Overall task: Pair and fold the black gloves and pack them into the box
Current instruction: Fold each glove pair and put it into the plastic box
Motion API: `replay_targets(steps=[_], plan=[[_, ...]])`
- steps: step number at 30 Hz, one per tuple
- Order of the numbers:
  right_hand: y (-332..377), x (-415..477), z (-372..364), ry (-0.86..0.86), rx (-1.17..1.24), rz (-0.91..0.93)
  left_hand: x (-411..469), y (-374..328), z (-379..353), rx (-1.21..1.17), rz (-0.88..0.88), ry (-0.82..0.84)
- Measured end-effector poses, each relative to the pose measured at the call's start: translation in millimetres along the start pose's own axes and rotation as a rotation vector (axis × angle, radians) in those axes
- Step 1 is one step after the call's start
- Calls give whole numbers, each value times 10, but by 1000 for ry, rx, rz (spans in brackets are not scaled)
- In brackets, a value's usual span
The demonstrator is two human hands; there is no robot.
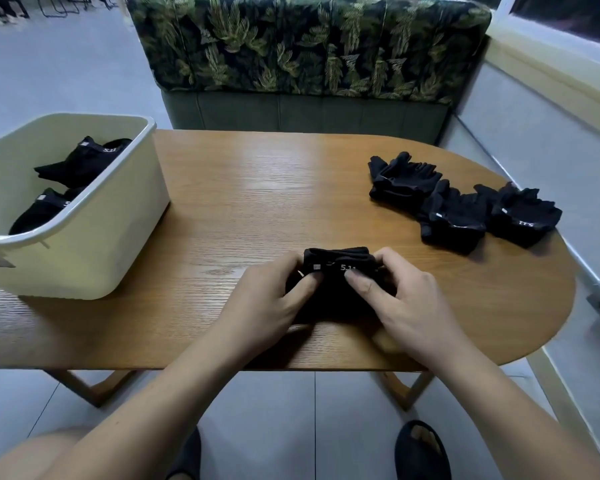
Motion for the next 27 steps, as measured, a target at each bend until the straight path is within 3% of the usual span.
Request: replay_targets(steps=[7,13,17,27], plan=[[-76,33,-54,-126,-125,-51,67,-38,-48,111,93,-12],[-30,67,-59,-79,-300,-130,69,-48,21,214,143,13],[23,85,4,-7,-286,-201,58,-77,47,225,104,53],[105,148,83,239,-320,-232,46,-50,170,-156,228,104]])
Point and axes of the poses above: each hand's wrist, its own x-axis towards the middle knuckle, its own z-axis out of the back of the hand, y = z × x, the point moved 1 cm from there along x, towards the middle knuckle, and after that the axes turned 5 degrees about -y, right-handed, at the moved point
